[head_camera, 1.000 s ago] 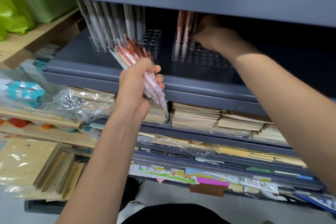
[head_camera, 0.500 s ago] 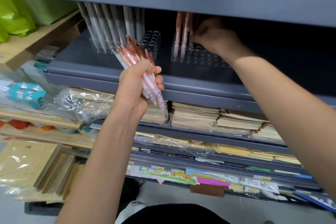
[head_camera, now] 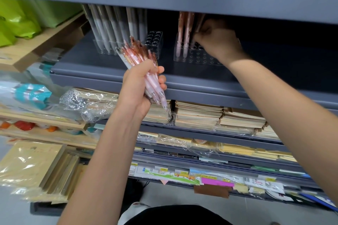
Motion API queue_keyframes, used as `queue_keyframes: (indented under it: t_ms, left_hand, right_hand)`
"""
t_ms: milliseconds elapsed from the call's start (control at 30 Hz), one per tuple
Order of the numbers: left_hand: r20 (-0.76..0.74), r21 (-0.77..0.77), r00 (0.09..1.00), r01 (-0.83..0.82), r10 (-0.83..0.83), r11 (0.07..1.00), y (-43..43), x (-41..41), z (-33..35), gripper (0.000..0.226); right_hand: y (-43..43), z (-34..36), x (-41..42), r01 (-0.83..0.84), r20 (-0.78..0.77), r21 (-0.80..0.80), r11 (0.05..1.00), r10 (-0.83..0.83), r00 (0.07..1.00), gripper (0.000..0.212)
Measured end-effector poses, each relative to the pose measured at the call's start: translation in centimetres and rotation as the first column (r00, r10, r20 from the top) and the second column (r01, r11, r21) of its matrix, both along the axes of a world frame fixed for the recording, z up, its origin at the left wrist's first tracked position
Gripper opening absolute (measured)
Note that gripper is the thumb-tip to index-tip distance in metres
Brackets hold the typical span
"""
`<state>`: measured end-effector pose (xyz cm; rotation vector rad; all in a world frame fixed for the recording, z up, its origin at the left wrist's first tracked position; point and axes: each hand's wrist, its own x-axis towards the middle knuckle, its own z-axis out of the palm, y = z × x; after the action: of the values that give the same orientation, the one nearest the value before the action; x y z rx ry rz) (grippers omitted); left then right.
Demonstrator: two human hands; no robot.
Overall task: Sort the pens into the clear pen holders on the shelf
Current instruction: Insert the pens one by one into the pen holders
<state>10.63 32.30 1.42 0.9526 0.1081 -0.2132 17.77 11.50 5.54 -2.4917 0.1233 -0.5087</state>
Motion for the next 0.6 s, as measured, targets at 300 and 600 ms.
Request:
queue_keyframes:
  t_ms: [300, 600]
  left_hand:
    - [-0.017, -0.002, 1.0, 0.0, 0.0, 1.0, -0.03, -0.08, 0.13, 0.007]
    - [-0.015, 0.001, 1.0, -0.014, 0.014, 1.0, -0.05, -0.06, 0.03, 0.005]
  right_hand:
    - [0.36, -0.13, 0.12, -0.007, 0.021, -0.064, 0.998, 0.009, 1.0, 0.022]
    - [0.39, 0.31, 0.67, -0.003, 0.0, -0.144, 0.99, 0.003, 1.0, 0.026]
